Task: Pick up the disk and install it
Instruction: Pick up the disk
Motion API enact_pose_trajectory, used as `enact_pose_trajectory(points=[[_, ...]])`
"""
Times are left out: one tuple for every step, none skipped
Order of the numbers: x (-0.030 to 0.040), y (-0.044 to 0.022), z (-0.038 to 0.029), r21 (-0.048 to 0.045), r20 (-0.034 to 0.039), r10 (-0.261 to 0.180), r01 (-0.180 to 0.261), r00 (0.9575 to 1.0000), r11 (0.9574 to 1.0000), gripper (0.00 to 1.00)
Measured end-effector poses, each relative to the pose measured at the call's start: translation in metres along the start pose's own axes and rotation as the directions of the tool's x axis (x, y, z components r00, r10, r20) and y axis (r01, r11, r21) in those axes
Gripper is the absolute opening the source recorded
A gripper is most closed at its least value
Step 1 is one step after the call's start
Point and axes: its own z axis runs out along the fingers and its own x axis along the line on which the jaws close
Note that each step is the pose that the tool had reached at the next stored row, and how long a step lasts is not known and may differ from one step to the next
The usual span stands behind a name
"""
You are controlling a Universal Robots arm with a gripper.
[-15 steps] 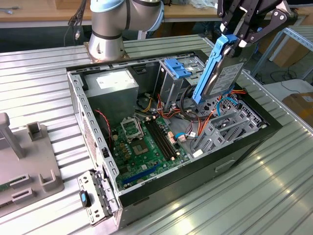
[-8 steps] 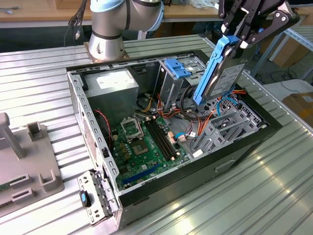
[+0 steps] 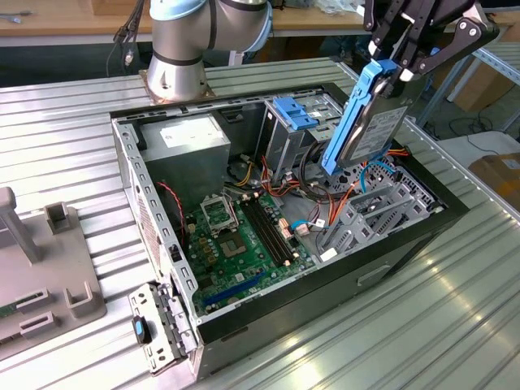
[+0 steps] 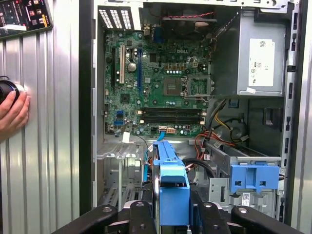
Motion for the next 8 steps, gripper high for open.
enact_pose_trajectory(points=[[0.0000,0.0000,0.0000,0.0000,0.0001,0.000,0.000,1.0000,1.0000,0.37],[0.0001,0.0000,0.0000,0.0000,0.0001,0.000,0.000,1.0000,1.0000,0.37],[0.0003,0.0000,0.0000,0.0000,0.0000,0.000,0.000,1.0000,1.0000,0.37],[0.0008,0.0000,0.0000,0.0000,0.0001,0.000,0.000,1.0000,1.0000,0.37],[0.0022,0.0000,-0.0001,0.0000,0.0000,0.000,0.000,1.0000,1.0000,0.37],[0.0044,0.0001,-0.0001,0.0000,0.0000,0.000,0.000,1.0000,1.0000,0.37],[0.0053,0.0001,-0.0001,0.0000,0.0000,0.000,0.000,1.0000,1.0000,0.37],[0.0060,0.0001,-0.0002,0.0000,-0.0001,0.000,0.000,1.0000,1.0000,0.37]])
